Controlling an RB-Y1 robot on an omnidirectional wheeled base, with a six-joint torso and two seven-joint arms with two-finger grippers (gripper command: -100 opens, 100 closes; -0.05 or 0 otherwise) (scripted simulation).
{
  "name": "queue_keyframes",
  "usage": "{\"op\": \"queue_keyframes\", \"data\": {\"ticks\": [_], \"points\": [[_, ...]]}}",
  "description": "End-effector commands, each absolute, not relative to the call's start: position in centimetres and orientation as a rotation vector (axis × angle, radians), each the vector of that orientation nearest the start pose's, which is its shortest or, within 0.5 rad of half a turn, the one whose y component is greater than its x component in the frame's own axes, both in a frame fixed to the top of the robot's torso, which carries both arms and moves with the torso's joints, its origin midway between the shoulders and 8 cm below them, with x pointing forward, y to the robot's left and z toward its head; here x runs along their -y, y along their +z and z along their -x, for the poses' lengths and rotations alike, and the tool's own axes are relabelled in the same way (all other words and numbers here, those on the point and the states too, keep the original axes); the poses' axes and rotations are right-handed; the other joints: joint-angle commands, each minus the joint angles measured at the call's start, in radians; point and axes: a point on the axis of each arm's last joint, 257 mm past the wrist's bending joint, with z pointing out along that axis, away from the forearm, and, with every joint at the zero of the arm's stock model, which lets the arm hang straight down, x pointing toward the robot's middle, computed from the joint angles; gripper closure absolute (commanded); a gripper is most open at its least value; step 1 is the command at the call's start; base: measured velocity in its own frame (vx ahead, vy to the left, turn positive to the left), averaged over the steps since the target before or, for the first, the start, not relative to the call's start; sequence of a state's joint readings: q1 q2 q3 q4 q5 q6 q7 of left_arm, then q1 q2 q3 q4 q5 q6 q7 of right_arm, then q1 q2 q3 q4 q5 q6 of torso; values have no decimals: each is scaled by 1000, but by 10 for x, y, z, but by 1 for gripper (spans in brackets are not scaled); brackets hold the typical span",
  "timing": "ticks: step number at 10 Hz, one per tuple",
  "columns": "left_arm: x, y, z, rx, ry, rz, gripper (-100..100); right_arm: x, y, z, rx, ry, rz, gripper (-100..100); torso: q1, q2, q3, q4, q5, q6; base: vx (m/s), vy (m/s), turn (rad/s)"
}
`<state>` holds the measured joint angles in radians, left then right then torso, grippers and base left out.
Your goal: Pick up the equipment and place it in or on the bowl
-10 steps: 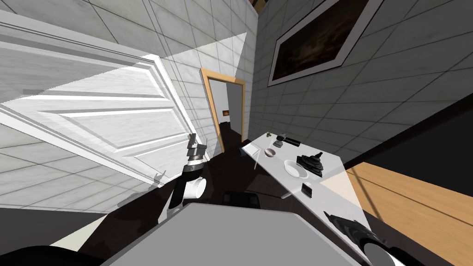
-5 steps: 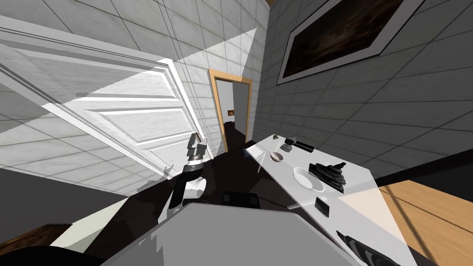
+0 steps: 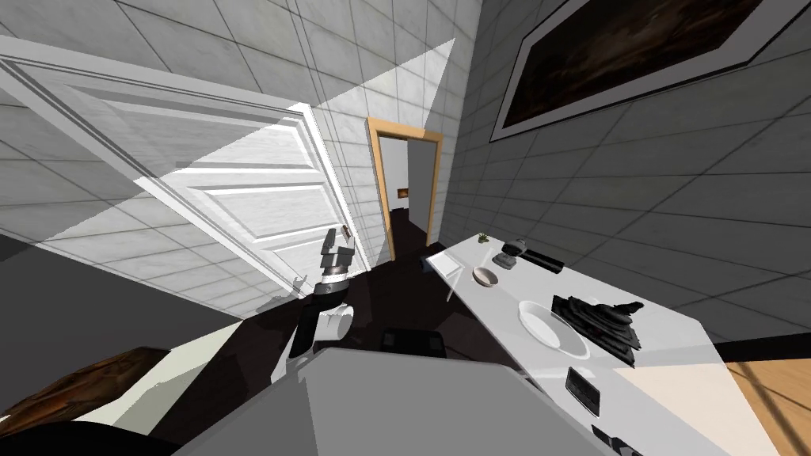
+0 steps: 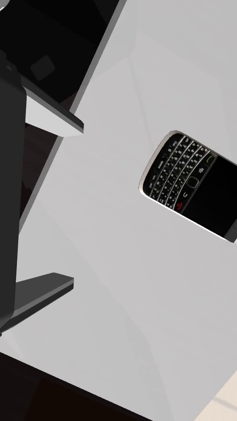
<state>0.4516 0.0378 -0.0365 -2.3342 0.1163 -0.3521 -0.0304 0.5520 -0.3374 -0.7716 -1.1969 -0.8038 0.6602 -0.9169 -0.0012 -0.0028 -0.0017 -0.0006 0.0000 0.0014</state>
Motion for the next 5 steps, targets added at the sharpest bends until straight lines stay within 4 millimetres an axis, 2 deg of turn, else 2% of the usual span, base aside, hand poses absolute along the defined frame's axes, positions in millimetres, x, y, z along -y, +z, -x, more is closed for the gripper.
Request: {"op": "queue_keyframes", "data": {"ticks": [1, 3, 4, 5], "points": [[-269, 35, -362, -628, -1399, 734, 0, 634, -504, 9, -1095, -588, 3193, -100, 0, 0, 0, 0, 0, 0, 61, -14, 213], [-269, 35, -362, -628, -1399, 734, 0, 624, -513, 40, -1286, -508, 3070, -100, -1, -3, -1, 0, 0, -1, 114, -38, 260], [-269, 35, -362, -628, -1399, 734, 0, 623, -515, 43, -1292, -499, 3066, -100, -1, -4, -2, -1, 0, -1, 77, -43, 96], [-269, 35, -362, -628, -1399, 734, 0, 617, -518, 58, -1373, -460, 3008, -100, -1, -2, -1, -1, 0, 0, 69, -34, 138]]}}
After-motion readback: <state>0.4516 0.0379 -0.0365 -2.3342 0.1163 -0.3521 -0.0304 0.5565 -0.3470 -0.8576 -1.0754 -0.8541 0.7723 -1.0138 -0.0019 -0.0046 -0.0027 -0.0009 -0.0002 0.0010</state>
